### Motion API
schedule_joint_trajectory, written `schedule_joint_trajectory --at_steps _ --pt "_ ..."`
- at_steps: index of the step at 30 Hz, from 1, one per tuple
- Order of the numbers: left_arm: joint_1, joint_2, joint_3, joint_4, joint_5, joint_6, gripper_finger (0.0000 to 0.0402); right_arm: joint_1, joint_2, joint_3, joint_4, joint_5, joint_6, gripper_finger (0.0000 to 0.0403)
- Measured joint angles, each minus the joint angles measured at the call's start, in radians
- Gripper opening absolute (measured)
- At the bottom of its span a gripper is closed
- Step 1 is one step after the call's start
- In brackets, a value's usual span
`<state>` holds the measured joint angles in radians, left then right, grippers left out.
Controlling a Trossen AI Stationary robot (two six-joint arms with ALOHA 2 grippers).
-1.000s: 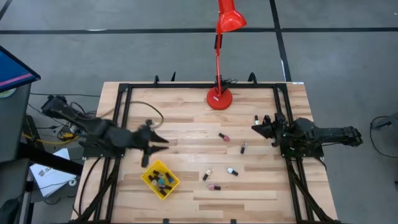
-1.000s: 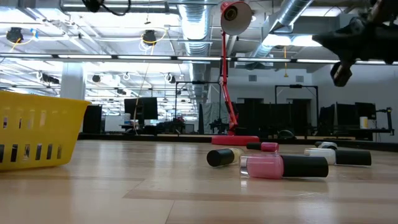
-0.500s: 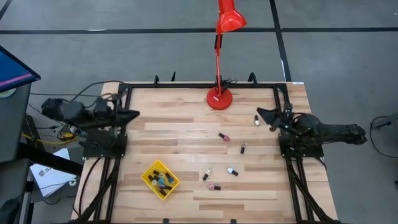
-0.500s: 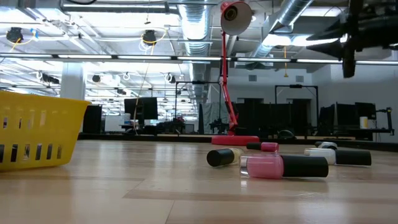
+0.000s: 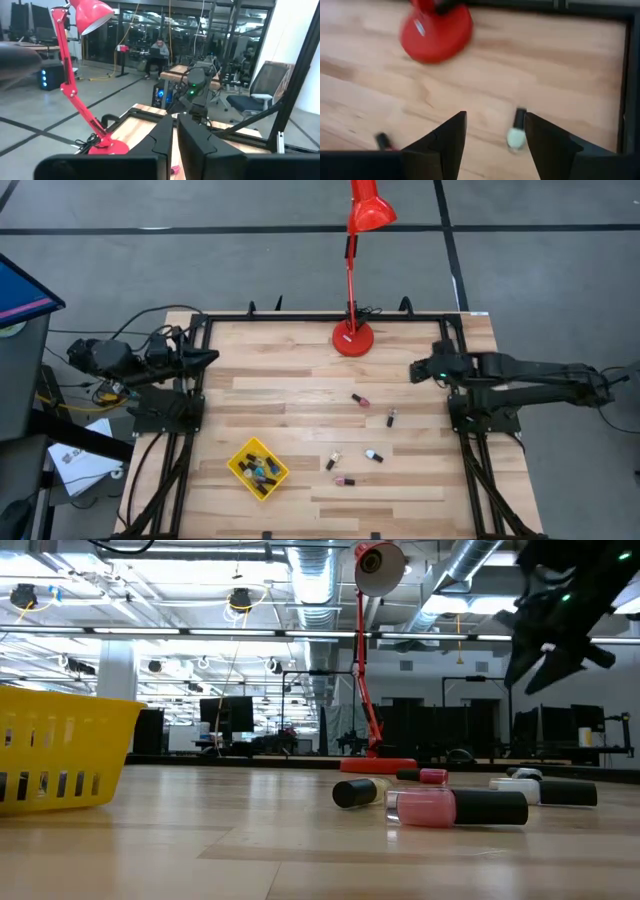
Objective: Pick & Place Nail Polish
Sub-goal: Put the light green nail polish bottle into the yellow basket
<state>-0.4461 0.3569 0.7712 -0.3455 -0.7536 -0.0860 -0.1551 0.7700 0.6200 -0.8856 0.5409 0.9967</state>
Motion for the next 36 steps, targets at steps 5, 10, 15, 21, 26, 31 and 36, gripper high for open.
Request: schedule_joint_trajectory --at_steps 5,10,15,21,26,31,36 --pt "0.0 -0.014 0.0 -0.07 0.009 -0.026 0.0022 -0.091 0.182 0.002 0.007 -0.156 -0.001 0.021" --pt "0.0 -0.077 -0.001 -0.172 0.042 -0.108 0.0011 -0.183 0.321 0.002 0.004 -0.262 -0.031 0.0237" --pt "0.0 -0.165 -0.047 -0.177 0.047 -0.132 0.0003 -0.25 0.421 0.002 0.087 -0.3 -0.121 0.0246" --pt "0.0 -0.272 -0.167 -0.18 0.047 -0.188 0.0003 -0.323 0.529 0.002 0.139 -0.314 -0.198 0.0237" --pt "0.0 -0.339 -0.256 -0.18 0.051 -0.255 0.0003 -0.368 0.601 0.002 0.155 -0.375 -0.273 0.023" --pt "0.0 -0.355 -0.3 -0.179 0.05 -0.263 0.0003 -0.39 0.665 0.006 0.191 -0.447 -0.3 0.0204" --pt "0.0 -0.354 -0.313 -0.172 0.05 -0.271 0.0004 -0.395 0.703 0.01 0.192 -0.468 -0.3 0.0133"
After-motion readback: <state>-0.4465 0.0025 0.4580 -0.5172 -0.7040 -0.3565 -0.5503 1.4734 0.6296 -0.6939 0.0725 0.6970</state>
